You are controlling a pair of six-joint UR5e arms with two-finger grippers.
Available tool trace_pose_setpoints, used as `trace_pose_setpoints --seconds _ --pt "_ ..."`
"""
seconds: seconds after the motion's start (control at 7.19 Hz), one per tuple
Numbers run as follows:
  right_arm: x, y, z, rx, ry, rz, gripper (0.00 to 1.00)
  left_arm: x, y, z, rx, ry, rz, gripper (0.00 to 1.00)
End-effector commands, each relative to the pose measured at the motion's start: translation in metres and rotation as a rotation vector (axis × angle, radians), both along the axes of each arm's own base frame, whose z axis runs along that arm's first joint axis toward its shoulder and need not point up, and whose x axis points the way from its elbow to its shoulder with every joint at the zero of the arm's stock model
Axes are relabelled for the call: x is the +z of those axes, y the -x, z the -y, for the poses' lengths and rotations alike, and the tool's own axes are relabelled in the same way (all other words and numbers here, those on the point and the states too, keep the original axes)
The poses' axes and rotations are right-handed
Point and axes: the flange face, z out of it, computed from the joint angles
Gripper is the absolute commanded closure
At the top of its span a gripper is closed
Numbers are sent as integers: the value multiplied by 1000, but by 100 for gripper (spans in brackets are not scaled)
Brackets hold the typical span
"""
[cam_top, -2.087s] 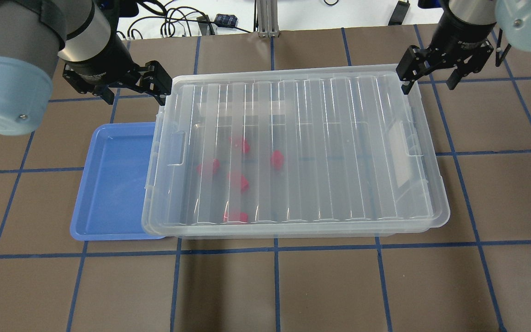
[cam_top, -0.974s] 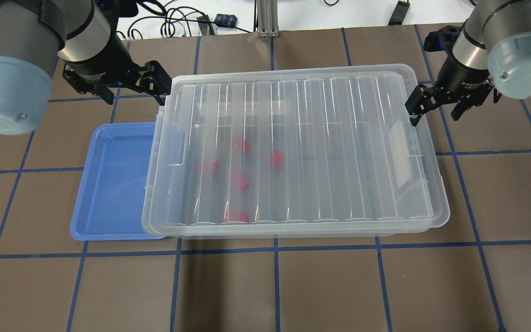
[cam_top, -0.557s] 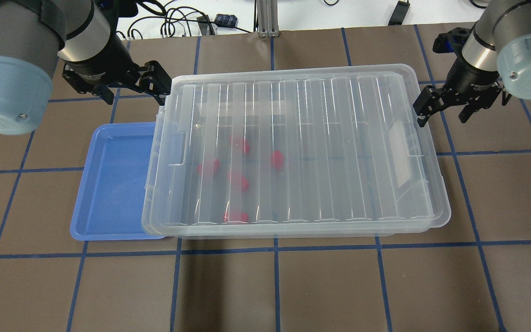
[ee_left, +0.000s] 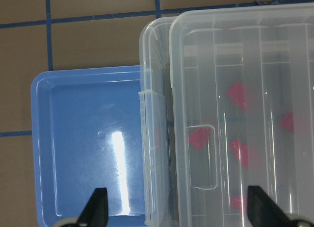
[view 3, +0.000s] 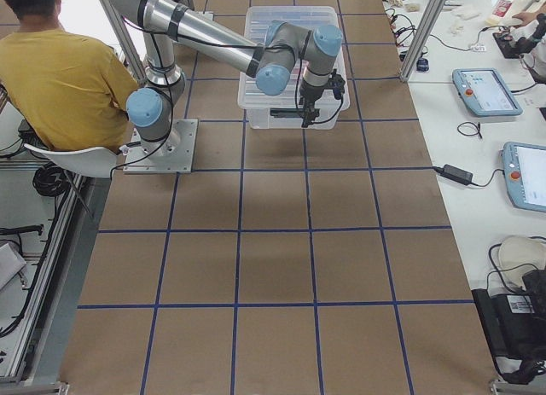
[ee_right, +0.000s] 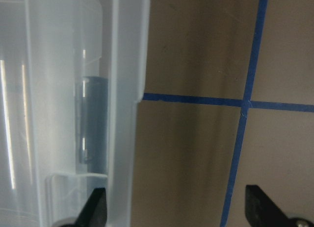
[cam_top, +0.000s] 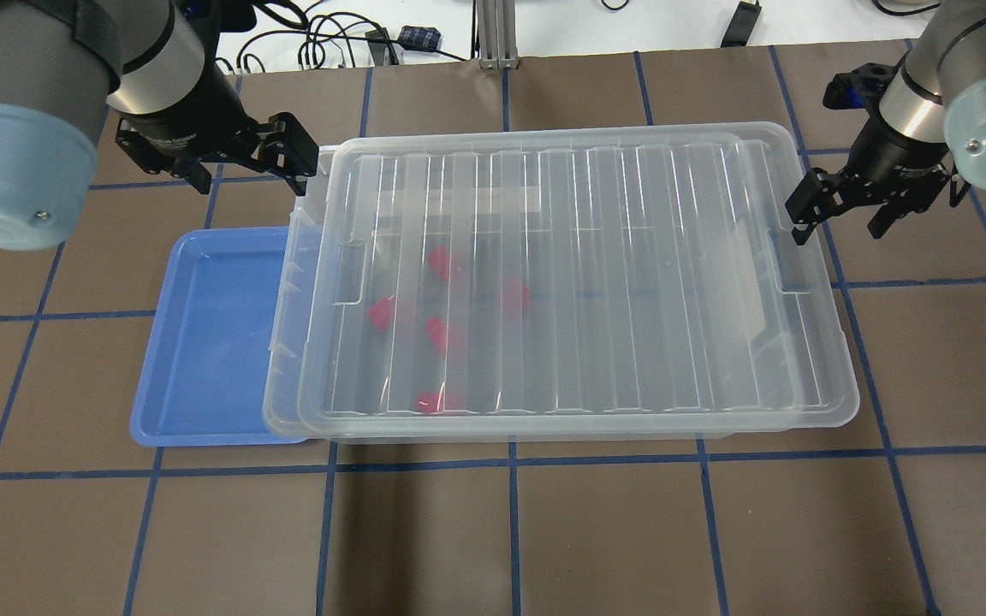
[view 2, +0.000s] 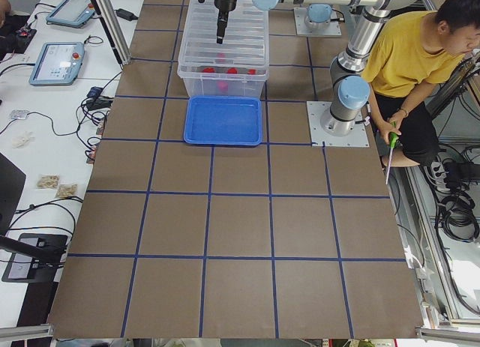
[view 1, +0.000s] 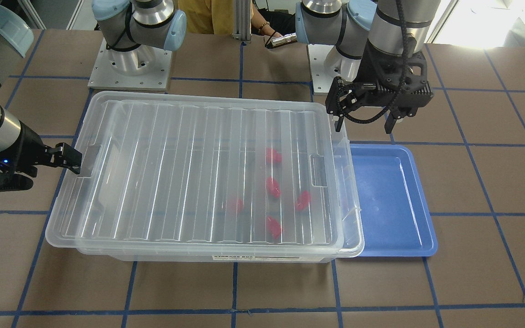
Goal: Place red block in blue tray from box
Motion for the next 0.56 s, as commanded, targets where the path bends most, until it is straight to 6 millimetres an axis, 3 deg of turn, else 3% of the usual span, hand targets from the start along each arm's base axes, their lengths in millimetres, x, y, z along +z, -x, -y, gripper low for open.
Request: trace_pose_setpoints --seconds 0.0,0.28,0.42 --pt "2 9 0 15 -3 -71 0 0 0 0 0 1 -3 0" --pt "0 22 -2 16 -8 -69 0 0 0 0 0 1 -3 0" --pt "0 46 -5 24 -11 -60 0 0 0 0 0 1 -3 0"
